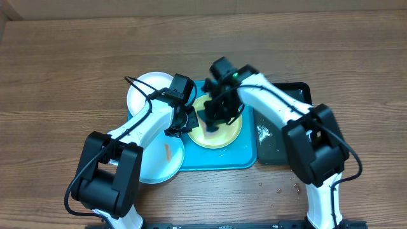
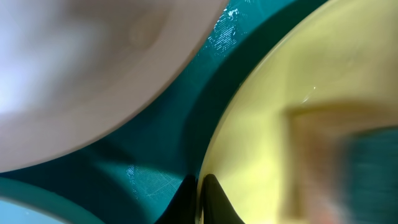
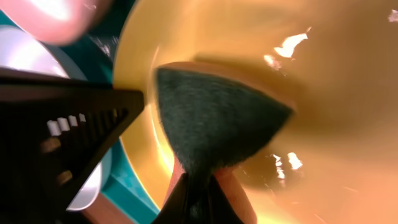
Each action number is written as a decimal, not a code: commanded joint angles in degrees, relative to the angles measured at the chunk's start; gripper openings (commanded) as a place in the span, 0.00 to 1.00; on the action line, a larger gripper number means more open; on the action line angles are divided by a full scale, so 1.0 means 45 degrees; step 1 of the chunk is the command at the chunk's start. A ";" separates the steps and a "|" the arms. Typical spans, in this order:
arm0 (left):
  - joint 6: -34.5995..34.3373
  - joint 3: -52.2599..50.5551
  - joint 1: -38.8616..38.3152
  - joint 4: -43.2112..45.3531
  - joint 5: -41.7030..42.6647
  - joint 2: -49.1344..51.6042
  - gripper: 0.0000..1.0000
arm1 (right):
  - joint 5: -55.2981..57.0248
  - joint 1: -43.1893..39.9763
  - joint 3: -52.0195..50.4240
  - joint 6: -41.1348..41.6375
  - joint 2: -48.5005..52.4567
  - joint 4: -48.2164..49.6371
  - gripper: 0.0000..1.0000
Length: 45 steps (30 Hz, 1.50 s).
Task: Clean dirty plates on tray and stack at the side
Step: 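Scrub the yellow plate with the sponge in the right gripper, then drop the sponge into the black tray and raise the right arm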
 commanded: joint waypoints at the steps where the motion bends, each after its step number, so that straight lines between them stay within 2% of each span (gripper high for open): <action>1: 0.0257 0.0005 0.0015 -0.0136 -0.0005 0.0136 0.06 | -0.0442 -0.0991 0.0908 -0.0491 -0.1025 -0.0602 0.04; 8: 0.0257 0.0005 0.0015 -0.0126 -0.0005 0.0136 0.08 | 0.1564 -0.2958 0.0991 -0.0491 -0.2380 -0.2822 0.04; 15: 0.0257 0.0000 0.0010 -0.0126 0.0000 0.0136 0.12 | 0.5994 -0.4639 0.0568 -0.0340 -0.2438 -0.4619 0.04; 22: 0.0253 0.0005 0.0010 -0.0039 0.0000 0.0136 0.13 | 0.6489 -0.5095 -0.1083 -0.0340 -0.2438 -0.4036 0.04; 30: 0.0257 0.0005 0.0010 -0.0005 -0.0010 0.0136 0.19 | 0.6484 -0.5095 -0.3269 -0.0340 -0.2438 -0.2181 0.05; 31: 0.0257 0.0005 0.0010 0.0024 -0.0010 0.0136 0.22 | 0.6479 -0.5095 -0.3342 -0.0340 -0.2438 -0.2132 0.13; 32: 0.0253 0.0005 0.0010 0.0053 -0.0015 0.0136 0.24 | 0.6475 -0.5095 -0.3327 -0.0340 -0.2438 -0.2142 0.27; 34: 0.0253 0.0005 0.0010 0.0078 -0.0010 0.0136 0.25 | 0.6256 -0.5119 -0.3157 -0.0345 -0.2443 -0.2205 0.45; 37: 0.0248 0.0005 0.0010 0.0078 -0.0005 0.0136 0.26 | 0.5761 -0.5231 -0.2307 -0.0345 -0.2443 -0.2769 0.48; 40: 0.0248 0.0005 0.0010 0.0073 -0.0005 0.0136 0.34 | 0.5673 -0.5455 -0.0967 -0.0340 -0.2443 -0.3725 0.52; 42: 0.0253 0.0000 -0.0034 0.0068 -0.0005 0.0136 0.36 | 0.5678 -0.5765 -0.0102 -0.0219 -0.2443 -0.4274 0.67; 45: 0.0253 0.0005 -0.0136 0.0073 -0.0005 0.0136 0.35 | 0.5727 -0.6470 0.0515 -0.0005 -0.2443 -0.4493 0.77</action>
